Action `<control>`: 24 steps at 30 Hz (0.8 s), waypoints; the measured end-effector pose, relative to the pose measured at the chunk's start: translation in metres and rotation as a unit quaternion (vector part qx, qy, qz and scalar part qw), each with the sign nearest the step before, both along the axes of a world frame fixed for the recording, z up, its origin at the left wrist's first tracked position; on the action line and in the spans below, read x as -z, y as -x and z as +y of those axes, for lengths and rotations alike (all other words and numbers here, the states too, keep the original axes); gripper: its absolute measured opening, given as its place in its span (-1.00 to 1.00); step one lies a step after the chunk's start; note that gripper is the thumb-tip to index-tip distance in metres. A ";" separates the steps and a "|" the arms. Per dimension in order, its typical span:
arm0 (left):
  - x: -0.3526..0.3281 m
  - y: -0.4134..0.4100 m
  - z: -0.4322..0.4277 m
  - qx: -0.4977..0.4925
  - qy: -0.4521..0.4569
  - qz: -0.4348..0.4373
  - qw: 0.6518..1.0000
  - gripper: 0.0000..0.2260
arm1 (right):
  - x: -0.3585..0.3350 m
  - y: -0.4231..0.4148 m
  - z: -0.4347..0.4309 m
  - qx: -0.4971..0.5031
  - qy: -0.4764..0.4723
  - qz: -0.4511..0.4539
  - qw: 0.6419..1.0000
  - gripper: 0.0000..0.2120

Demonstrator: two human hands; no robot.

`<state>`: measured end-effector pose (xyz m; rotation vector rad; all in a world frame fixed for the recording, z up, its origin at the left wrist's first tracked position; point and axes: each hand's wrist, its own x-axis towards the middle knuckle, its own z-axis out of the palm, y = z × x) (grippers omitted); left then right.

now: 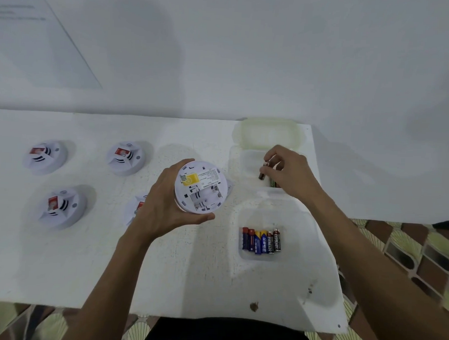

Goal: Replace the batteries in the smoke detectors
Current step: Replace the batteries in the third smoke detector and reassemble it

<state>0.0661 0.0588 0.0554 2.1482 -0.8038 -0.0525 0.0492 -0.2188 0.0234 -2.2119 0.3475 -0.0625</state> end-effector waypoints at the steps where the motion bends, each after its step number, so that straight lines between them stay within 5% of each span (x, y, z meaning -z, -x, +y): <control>1: -0.001 0.000 -0.001 0.004 -0.001 0.001 1.000 -0.30 | -0.006 0.005 0.006 0.015 -0.032 -0.034 0.999 -0.87; 9: 0.013 -0.006 0.002 0.005 -0.027 0.001 1.000 -0.25 | -0.045 0.041 0.069 -0.090 -0.167 -0.180 0.965 -0.83; 15: 0.016 -0.009 0.000 0.016 -0.023 -0.005 1.000 -0.25 | -0.038 0.042 0.082 -0.185 -0.080 -0.243 0.949 -0.88; 19: 0.025 -0.013 0.000 0.022 -0.019 0.002 1.000 -0.21 | -0.032 0.040 0.082 -0.223 0.069 -0.317 0.919 -0.89; 24: 0.018 -0.012 -0.001 0.027 0.013 0.131 0.991 0.06 | -0.033 0.033 0.075 -0.283 0.126 -0.310 0.899 -0.79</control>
